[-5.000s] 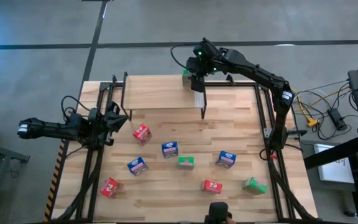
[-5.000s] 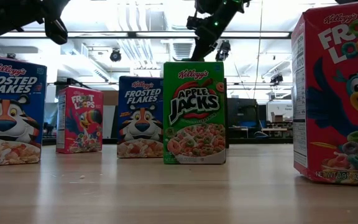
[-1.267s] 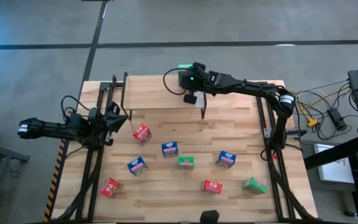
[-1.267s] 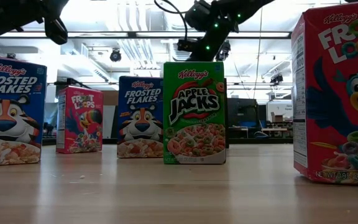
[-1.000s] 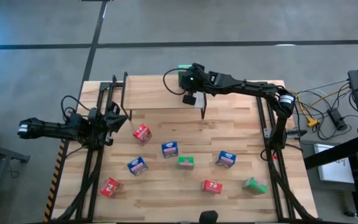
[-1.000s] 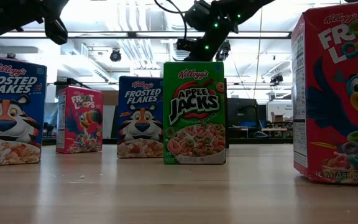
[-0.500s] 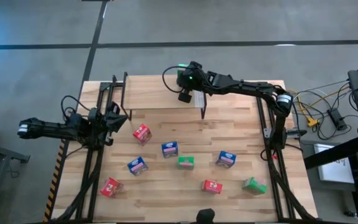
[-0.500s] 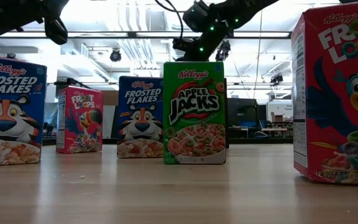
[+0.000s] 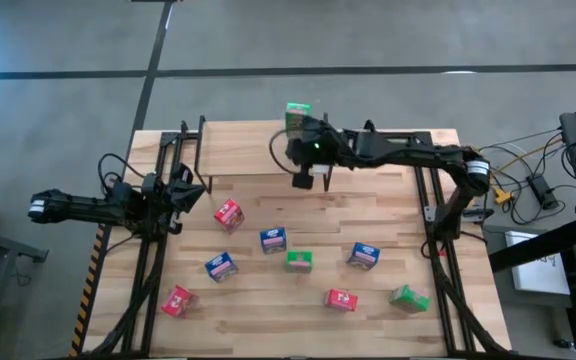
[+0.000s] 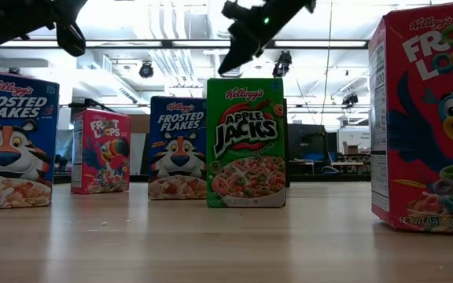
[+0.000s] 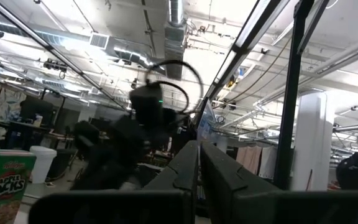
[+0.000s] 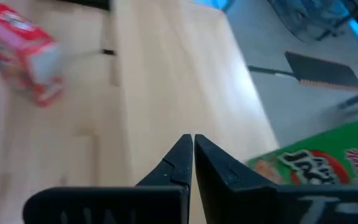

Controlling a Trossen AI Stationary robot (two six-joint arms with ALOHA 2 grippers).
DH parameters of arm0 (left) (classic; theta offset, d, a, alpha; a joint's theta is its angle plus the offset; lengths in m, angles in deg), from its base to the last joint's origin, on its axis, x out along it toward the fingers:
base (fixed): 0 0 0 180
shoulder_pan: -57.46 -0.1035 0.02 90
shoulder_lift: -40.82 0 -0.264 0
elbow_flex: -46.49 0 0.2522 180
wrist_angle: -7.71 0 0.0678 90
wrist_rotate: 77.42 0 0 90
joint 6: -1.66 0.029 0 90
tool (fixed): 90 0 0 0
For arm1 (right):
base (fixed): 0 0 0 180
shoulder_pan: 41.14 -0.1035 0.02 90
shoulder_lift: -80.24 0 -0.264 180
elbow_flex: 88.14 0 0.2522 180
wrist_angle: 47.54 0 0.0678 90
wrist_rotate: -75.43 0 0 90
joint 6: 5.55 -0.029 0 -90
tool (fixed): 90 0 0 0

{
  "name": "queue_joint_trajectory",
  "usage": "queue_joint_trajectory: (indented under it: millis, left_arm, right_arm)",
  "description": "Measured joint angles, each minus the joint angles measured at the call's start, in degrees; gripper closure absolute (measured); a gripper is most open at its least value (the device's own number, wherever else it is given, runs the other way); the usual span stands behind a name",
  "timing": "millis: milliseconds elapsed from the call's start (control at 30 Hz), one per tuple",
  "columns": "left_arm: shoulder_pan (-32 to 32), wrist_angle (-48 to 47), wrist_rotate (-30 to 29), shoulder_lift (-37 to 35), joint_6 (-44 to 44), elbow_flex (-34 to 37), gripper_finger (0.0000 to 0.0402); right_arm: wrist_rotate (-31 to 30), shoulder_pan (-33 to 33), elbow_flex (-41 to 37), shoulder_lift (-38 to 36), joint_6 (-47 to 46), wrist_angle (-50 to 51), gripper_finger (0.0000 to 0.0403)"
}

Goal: Stack cereal on shelf
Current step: Put the top red cereal box on the shelf

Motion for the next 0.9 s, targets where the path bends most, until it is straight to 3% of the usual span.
queue_joint_trajectory:
  millis: [200,500,900]
  left_arm:
    - [-0.02,0.02,0.02,0.11,-0.82,0.0,0.04]
    - [0.0,-0.04,-0.04,1.99,-2.55,0.0,0.04]
    - [0.42,6.61,0.35,13.9,-17.78,-1.17,0.04]
  right_arm:
    - [1.0,-4.75,-12.36,-7.48,-1.15,-7.47,0.0394]
    - [9.95,-10.06,-36.79,-21.64,-2.52,-30.44,0.0394]
    - [10.37,-11.91,-56.18,-37.32,-0.77,-56.24,0.0394]
